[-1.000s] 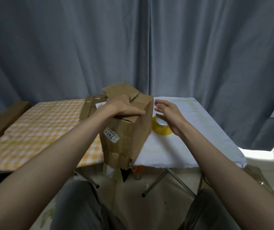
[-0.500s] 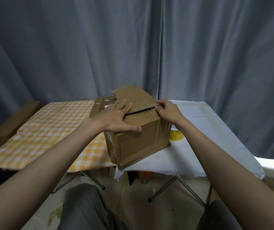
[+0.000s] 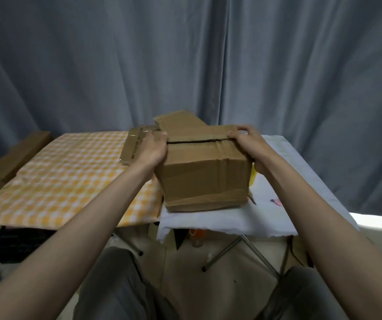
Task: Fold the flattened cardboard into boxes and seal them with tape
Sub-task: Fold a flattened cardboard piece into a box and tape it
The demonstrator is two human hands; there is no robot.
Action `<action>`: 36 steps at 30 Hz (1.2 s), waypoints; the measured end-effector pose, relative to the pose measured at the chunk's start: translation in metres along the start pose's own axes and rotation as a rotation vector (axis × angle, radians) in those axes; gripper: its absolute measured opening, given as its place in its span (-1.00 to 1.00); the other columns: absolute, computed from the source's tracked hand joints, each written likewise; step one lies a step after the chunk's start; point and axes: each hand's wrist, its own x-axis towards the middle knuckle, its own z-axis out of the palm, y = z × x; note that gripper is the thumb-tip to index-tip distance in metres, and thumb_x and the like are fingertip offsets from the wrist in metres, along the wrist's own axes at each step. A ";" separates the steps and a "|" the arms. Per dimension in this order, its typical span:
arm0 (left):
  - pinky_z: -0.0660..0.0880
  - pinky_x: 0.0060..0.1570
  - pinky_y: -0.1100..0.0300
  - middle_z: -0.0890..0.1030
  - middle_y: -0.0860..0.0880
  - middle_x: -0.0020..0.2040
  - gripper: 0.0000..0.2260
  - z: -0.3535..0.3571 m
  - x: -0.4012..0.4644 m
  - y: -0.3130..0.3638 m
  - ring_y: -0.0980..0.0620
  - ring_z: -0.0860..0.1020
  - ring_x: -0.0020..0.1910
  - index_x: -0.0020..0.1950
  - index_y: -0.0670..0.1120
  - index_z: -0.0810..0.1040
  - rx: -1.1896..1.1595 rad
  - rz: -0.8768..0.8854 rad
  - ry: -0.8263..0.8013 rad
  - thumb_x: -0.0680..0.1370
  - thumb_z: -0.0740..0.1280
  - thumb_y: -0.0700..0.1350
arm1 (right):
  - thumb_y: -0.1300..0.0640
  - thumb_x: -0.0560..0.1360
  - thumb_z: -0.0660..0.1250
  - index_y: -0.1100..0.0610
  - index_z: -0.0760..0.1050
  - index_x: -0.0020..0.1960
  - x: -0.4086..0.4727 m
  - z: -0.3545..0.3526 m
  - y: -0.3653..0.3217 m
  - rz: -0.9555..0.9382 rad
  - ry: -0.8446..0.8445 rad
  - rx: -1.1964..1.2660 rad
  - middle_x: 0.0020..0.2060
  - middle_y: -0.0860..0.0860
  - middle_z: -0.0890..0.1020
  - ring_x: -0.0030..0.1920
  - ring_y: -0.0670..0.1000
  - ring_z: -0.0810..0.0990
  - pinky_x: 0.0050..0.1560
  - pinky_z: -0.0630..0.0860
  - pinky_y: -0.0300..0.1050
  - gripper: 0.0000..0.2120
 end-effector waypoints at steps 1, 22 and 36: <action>0.35 0.29 0.11 0.40 0.06 0.34 -0.53 0.008 -0.001 0.003 -0.01 0.41 0.30 0.51 -0.12 0.28 -0.002 -0.009 -0.030 0.66 0.16 0.08 | -0.24 0.35 0.35 -0.18 0.46 0.28 0.001 -0.008 0.003 0.010 0.035 -0.052 0.27 0.00 0.49 0.21 0.05 0.53 0.14 0.53 -0.02 -0.49; 0.34 0.25 0.12 0.39 -0.15 0.46 -0.55 0.065 0.020 0.066 -0.13 0.39 0.39 0.53 -0.17 0.27 0.315 0.159 -0.129 0.66 0.23 -0.12 | -0.12 0.63 0.19 0.15 0.47 0.36 0.008 -0.024 0.081 0.148 -0.042 0.224 0.20 0.15 0.62 0.15 0.12 0.64 0.14 0.61 -0.02 -0.56; 0.49 0.23 0.04 0.43 -0.03 0.35 -0.52 0.064 0.008 -0.021 -0.06 0.46 0.24 0.55 0.05 0.25 -0.085 -0.125 -0.246 0.63 0.25 -0.06 | -0.18 0.62 0.16 0.06 0.21 0.54 0.024 -0.016 0.087 0.147 0.064 -0.301 0.47 0.18 0.19 0.42 0.32 0.31 0.43 0.30 0.24 -0.43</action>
